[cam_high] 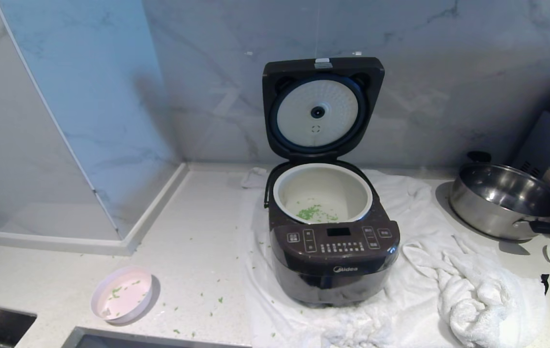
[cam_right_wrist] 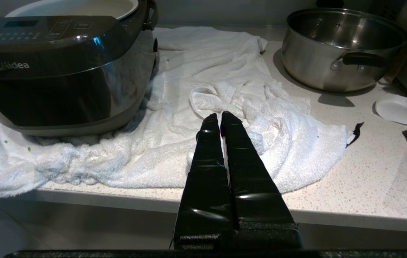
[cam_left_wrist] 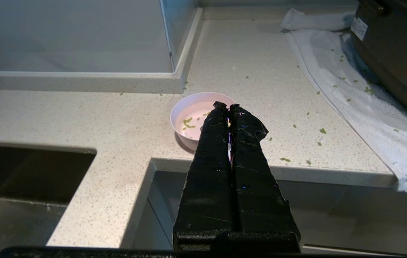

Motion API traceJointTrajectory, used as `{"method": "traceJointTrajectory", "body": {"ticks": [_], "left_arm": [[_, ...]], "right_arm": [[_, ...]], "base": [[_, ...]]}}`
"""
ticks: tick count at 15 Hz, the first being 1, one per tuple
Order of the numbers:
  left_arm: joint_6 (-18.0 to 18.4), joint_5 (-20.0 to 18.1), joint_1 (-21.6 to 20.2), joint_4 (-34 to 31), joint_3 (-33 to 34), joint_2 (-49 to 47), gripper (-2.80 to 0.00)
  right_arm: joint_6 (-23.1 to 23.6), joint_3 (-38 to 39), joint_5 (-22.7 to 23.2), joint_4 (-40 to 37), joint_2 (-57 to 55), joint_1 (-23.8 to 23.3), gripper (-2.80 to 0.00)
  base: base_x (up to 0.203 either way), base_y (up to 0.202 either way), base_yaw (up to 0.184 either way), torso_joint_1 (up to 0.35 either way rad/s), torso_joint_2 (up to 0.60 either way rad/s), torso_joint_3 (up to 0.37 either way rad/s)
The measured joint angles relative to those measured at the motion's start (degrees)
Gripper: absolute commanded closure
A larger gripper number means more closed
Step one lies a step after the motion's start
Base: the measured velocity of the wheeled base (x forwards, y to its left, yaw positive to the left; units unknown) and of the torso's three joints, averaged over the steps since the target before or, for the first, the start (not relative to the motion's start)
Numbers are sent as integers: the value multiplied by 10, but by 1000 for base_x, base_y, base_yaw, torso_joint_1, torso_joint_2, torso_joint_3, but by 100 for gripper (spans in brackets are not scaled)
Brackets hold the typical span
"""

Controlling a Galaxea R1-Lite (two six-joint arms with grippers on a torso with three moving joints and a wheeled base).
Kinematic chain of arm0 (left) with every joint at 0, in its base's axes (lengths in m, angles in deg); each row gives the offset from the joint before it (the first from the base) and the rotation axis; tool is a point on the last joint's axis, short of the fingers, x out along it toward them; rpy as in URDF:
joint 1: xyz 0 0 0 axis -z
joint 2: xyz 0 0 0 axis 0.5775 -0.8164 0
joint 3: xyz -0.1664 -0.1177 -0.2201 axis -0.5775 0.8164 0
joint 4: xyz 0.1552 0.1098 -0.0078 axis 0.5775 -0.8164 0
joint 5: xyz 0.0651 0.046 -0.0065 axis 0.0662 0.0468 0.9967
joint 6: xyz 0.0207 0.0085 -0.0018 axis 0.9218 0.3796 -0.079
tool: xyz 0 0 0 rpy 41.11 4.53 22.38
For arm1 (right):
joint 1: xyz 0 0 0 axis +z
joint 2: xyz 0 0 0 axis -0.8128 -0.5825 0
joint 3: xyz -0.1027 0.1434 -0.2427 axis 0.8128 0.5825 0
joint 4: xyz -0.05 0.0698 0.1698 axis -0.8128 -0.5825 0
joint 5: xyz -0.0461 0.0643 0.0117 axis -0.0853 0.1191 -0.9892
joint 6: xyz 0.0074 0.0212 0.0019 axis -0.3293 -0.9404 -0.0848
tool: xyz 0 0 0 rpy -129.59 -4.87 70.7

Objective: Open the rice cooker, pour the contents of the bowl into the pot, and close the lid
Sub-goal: Pour the water from the bowl into the rice cooker

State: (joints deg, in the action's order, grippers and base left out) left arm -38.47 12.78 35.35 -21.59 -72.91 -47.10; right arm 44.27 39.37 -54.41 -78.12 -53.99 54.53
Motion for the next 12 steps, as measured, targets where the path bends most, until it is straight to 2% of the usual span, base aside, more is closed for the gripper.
{"method": "traceJointTrajectory", "body": {"ticks": [6,12], "left_arm": [[-2,-2,0,0,0,0,0],[-2,-2,-1,0,0,0,0]], "right_arm": [[0,0,0,0,0,0,0],[0,0,0,0,0,0,0]], "base": [[9,0,0,0,-1,-1],[191,0,3,2,2,2]]}}
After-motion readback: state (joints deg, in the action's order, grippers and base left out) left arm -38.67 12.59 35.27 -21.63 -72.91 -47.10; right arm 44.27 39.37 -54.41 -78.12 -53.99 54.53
